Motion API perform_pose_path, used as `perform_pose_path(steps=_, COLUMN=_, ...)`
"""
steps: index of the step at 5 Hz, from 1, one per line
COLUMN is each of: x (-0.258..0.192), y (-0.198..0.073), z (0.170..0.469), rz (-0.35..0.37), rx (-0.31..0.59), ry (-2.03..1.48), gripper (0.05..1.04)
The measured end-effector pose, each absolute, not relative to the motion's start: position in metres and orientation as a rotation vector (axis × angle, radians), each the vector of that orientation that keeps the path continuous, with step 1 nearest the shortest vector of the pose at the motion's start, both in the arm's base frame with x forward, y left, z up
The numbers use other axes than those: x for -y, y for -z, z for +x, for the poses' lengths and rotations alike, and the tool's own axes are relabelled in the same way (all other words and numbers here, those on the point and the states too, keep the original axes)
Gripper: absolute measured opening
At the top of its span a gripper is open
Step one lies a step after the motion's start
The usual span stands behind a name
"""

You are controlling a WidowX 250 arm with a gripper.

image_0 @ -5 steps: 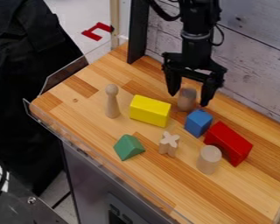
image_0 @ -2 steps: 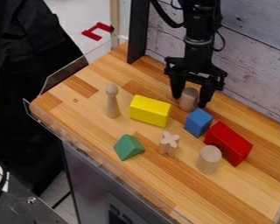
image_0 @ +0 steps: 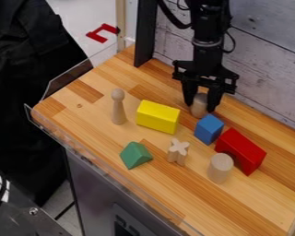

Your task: Move the cylinder to the left

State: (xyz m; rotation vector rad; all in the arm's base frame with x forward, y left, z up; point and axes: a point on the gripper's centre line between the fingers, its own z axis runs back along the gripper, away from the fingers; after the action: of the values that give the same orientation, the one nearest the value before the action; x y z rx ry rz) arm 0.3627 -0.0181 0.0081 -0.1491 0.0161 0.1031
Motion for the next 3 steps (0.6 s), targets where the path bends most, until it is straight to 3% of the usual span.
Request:
perform_pose_path(steps=1, x=0.008, y=-0.009, z=0.358, rz=-0.147, rx=-0.024, ry=-0.123, gripper=0.534)
perform_pose_path(steps=3, x=-0.043, y=-0.016, z=0.357, rz=-0.213, rx=0.03, ry=-0.266, gripper=0.534)
